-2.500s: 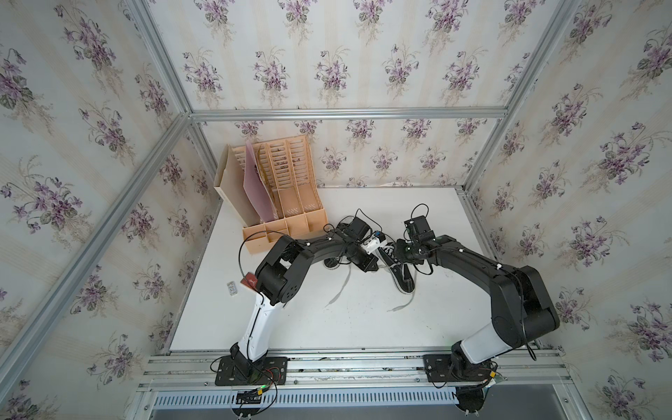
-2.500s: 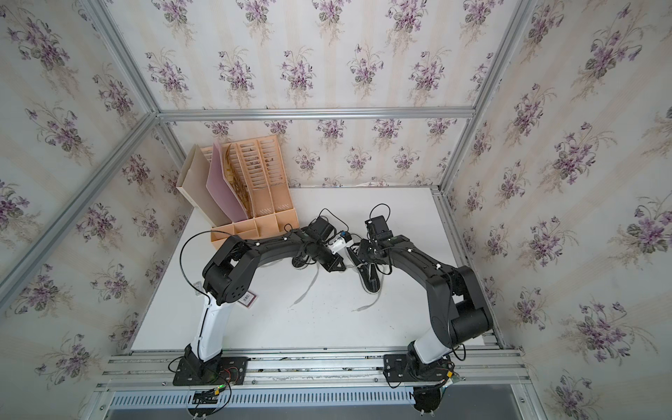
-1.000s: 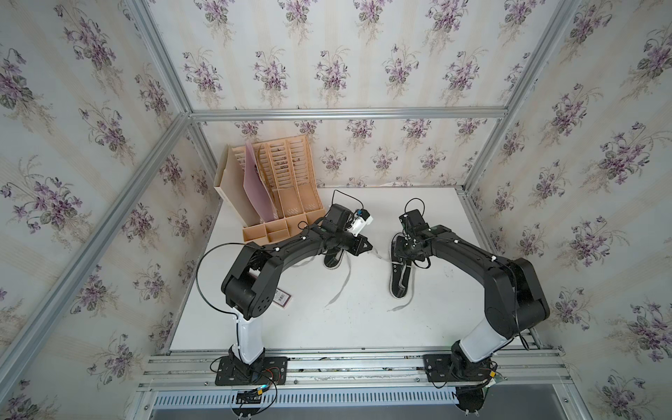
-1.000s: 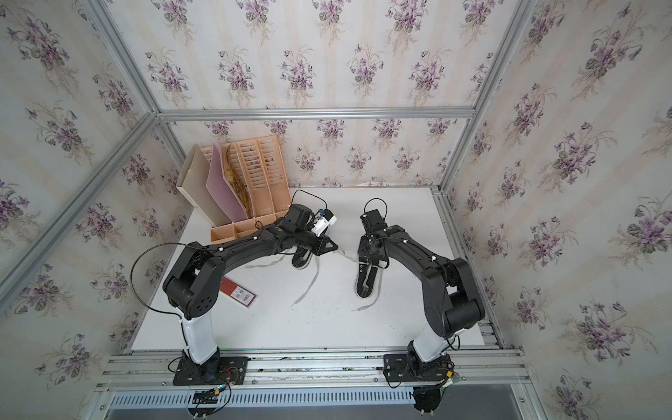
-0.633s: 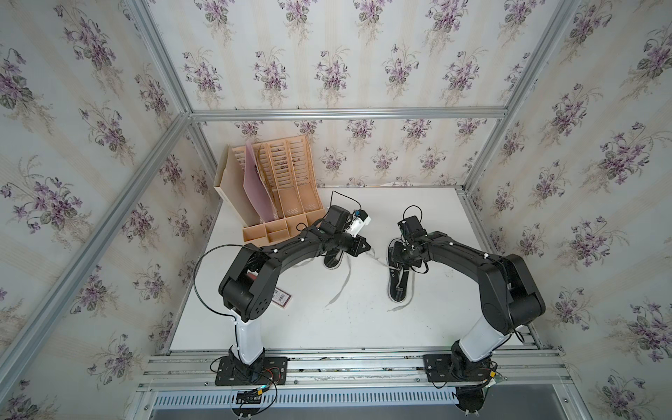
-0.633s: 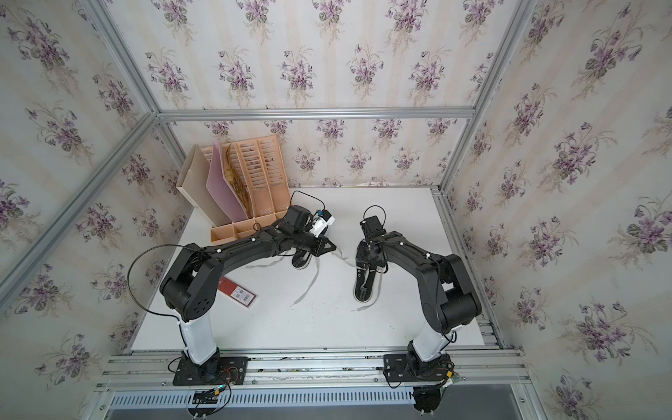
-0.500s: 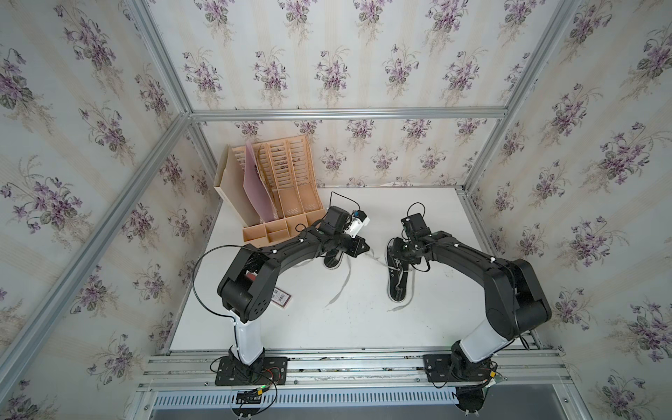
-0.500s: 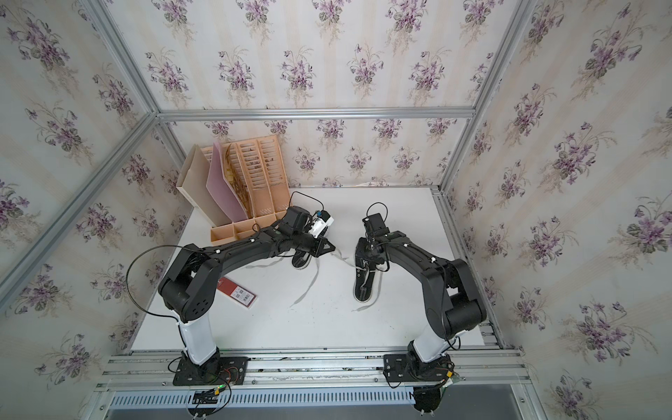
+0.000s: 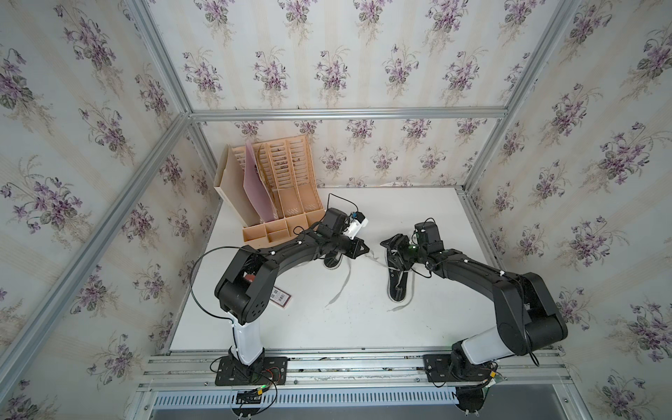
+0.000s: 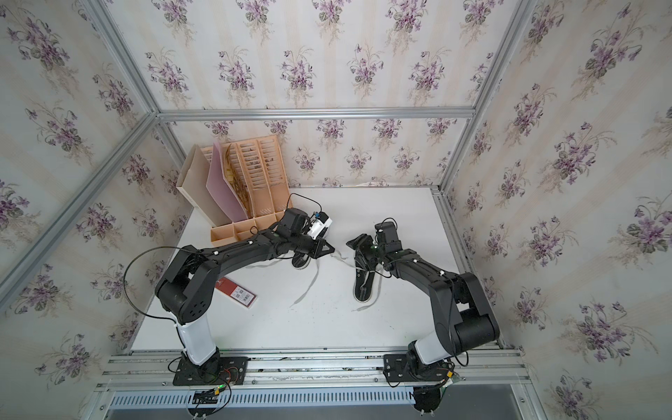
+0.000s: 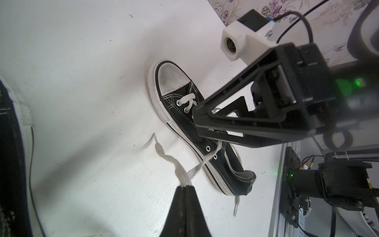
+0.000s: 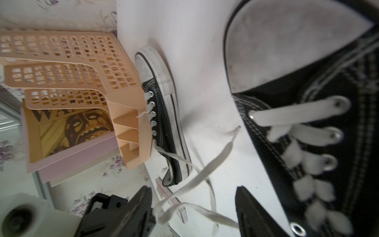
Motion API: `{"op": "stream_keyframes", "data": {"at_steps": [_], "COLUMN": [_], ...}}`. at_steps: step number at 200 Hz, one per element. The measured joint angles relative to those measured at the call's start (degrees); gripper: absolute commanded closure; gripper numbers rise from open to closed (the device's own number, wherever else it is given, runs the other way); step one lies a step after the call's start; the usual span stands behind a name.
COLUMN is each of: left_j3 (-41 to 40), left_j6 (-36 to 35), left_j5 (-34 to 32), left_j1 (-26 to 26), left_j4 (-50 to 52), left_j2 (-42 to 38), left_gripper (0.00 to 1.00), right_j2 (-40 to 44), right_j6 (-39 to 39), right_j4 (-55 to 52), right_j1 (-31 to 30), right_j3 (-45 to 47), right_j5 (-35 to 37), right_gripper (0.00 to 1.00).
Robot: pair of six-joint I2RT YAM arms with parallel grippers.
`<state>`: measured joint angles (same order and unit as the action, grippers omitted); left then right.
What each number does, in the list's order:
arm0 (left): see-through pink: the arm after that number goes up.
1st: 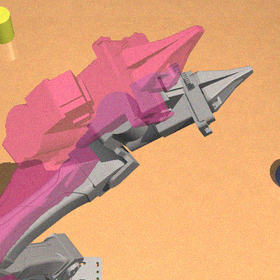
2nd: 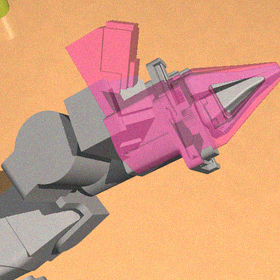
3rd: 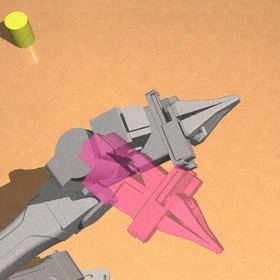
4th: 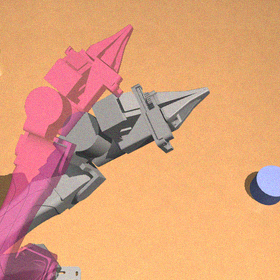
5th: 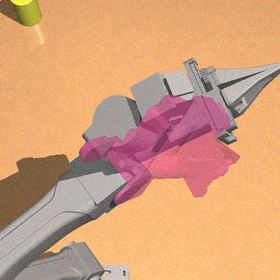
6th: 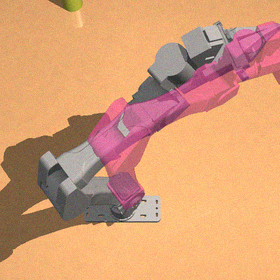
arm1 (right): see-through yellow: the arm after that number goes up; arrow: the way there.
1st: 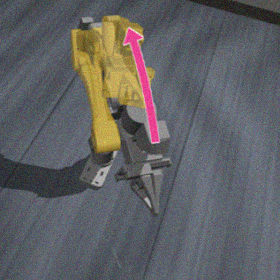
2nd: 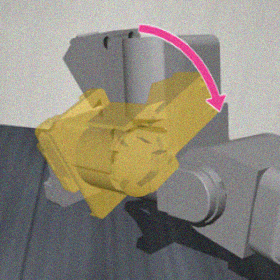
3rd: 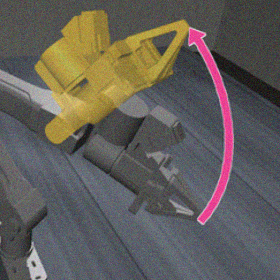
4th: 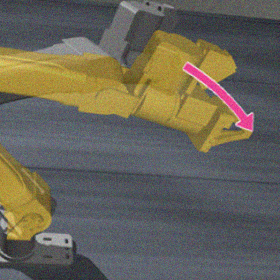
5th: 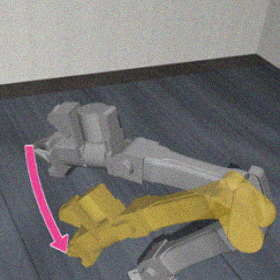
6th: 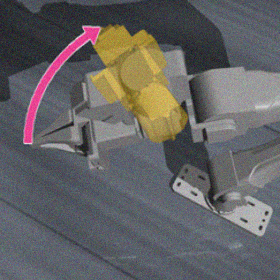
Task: Tie the shoes
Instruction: Cross the shoelace with the shoelace.
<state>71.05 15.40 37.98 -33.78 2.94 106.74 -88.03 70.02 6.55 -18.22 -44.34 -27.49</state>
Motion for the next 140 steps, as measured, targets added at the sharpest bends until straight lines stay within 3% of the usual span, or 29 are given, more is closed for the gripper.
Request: {"op": "stream_keyframes", "data": {"at_steps": [36, 140], "left_j3": [-1.5, -2.1], "left_j6": [0.5, 1.1], "left_j5": [0.4, 0.4], "left_j1": [0.0, 0.0], "left_j4": [-1.5, -3.1], "left_j2": [-0.2, -0.5], "left_gripper": [1.00, 1.00], "right_j2": [-4.5, -8.5], "right_j6": [6.6, 10.7], "right_j4": [3.0, 1.8], "right_j1": [-0.4, -3.3], "right_j3": [-1.8, -2.6], "right_j5": [-2.9, -4.9], "right_gripper": [0.33, 0.33]}}
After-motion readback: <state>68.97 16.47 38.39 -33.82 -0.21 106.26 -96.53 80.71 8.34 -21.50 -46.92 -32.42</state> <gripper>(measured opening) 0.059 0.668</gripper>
